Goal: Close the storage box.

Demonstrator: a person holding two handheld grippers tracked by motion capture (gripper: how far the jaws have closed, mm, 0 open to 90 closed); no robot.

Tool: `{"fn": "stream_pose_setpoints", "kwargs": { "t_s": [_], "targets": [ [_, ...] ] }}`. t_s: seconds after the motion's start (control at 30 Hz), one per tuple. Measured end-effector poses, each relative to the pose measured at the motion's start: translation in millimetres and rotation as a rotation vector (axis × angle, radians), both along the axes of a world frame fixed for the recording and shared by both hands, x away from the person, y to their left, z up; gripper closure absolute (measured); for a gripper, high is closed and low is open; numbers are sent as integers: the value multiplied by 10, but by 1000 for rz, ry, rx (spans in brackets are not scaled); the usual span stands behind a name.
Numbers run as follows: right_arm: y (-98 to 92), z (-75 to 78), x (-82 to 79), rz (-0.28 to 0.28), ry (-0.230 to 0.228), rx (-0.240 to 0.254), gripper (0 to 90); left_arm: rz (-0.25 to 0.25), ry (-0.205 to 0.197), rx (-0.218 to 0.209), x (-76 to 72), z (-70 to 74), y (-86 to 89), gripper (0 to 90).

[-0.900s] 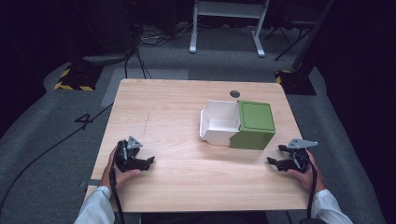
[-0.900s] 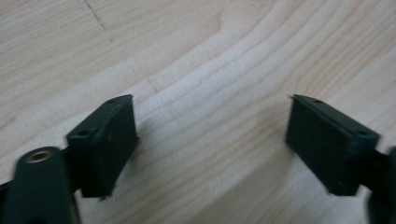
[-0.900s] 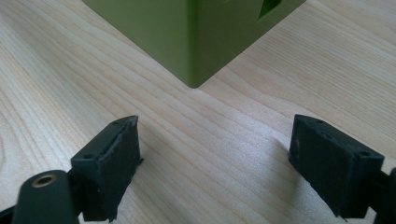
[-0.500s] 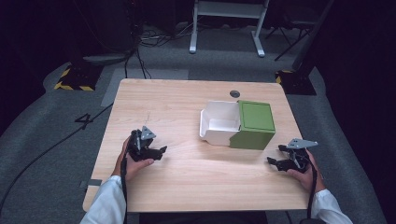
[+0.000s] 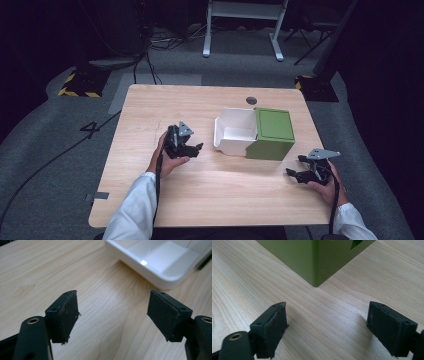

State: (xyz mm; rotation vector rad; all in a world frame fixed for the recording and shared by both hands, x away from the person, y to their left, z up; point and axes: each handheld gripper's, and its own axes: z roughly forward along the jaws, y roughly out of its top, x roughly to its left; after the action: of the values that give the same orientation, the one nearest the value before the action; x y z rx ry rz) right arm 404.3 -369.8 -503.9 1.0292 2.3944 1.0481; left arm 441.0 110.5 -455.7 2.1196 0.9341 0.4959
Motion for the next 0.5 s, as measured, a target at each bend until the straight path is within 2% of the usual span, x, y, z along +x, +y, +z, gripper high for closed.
{"fn": "stream_pose_setpoints", "kwargs": {
  "t_s": [0.17,0.4,0.5],
  "targets": [
    [0,0,0,0,0,0,164,-3,-12,-7,129,12,-171,260],
    [0,0,0,0,0,0,164,-6,8,-1,248,-25,-294,260],
    [0,0,0,0,-1,0,164,-5,7,-28,289,-18,-319,260]
  ]
}}
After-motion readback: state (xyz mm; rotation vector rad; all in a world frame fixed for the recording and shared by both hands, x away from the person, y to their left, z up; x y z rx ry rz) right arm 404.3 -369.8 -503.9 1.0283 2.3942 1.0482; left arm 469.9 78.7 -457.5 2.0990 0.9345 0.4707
